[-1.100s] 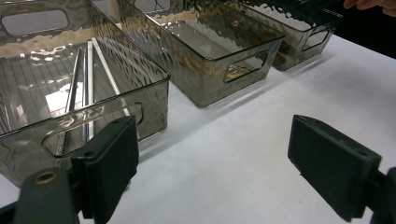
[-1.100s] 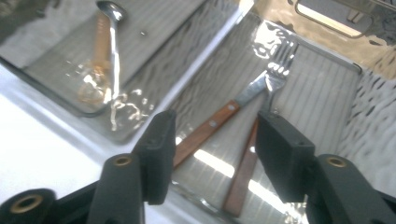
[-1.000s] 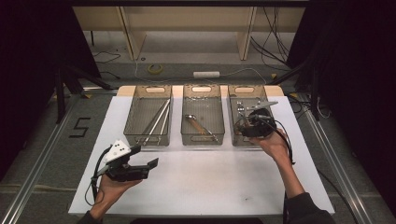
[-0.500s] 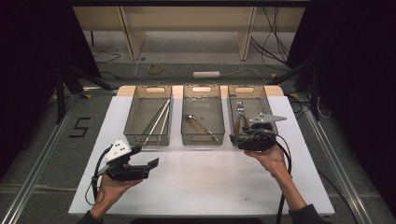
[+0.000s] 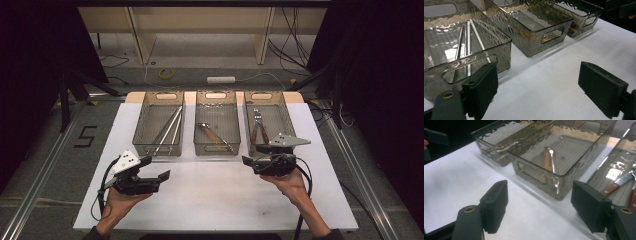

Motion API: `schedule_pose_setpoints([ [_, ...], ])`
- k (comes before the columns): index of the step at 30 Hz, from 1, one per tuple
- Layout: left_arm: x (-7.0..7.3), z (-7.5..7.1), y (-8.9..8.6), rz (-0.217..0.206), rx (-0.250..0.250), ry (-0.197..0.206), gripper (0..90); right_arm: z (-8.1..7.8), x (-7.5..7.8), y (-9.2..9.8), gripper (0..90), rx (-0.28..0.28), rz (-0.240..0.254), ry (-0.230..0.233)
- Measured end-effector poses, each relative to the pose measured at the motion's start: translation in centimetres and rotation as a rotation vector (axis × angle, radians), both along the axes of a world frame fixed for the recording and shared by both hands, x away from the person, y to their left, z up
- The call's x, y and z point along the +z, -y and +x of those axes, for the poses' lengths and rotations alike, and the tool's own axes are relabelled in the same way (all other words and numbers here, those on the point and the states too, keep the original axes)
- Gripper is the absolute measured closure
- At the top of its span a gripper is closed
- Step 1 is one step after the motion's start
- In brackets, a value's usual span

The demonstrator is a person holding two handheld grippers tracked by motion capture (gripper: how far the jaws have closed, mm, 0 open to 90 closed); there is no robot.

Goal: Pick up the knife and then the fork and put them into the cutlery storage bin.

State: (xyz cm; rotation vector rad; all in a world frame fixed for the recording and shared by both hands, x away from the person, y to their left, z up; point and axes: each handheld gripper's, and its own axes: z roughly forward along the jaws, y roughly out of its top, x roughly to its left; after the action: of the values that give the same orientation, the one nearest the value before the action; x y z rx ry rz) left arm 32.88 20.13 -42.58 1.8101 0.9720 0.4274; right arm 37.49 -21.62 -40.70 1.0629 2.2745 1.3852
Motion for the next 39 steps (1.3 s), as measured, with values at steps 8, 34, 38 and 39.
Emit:
schedule_pose_setpoints([
  [8,0.0,-0.1,0.0,0.001,-0.008,-0.004,15.7,-1.7,-0.4,0.1,29.4,0.021,0.023,0.030],
  [34,0.1,-0.2,0.1,-0.029,-0.035,-0.006,15.6,-5.3,-2.3,2.0,26.4,-0.008,0.076,0.077],
  [38,0.1,-0.3,0.1,-0.036,-0.041,-0.005,15.5,-5.6,-2.5,2.2,23.7,-0.018,0.070,0.065],
  [39,0.1,-0.3,0.1,-0.038,-0.043,-0.006,15.4,-5.6,-2.6,2.2,23.3,-0.017,0.069,0.062],
])
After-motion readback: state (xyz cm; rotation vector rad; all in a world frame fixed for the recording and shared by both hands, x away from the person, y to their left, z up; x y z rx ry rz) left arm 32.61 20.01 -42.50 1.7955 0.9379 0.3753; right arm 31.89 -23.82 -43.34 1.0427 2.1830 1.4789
